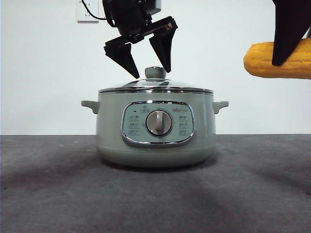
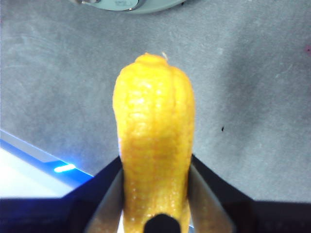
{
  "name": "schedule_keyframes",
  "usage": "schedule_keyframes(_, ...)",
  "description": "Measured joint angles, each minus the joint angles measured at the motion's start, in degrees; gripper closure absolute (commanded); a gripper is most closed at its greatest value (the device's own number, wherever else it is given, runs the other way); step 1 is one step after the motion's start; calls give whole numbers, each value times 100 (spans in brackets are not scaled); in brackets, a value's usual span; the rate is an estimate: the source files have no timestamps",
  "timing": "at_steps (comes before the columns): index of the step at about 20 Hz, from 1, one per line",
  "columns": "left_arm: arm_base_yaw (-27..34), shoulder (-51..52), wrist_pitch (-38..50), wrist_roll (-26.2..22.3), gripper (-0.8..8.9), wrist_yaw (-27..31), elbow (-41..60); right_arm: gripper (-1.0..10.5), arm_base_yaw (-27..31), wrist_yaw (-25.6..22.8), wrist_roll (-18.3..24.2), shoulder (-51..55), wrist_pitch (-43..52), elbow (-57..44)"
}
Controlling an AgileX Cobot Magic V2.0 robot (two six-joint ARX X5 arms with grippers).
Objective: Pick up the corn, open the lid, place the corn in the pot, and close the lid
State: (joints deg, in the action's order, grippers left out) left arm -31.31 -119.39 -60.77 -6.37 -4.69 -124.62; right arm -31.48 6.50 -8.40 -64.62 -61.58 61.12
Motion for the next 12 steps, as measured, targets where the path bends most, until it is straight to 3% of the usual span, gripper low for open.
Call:
schedule_keyframes(2,0,-46,-2,28,398,-4,0,963,0,0,0,0,-4,0)
schedule_keyframes(6,-33,-87,127,39,677,-39,0,963,0,0,0,0,-9,0)
schedule_keyframes(12,-79,-87,164,39,826,-39,0,963,0,0,0,0,-9,0)
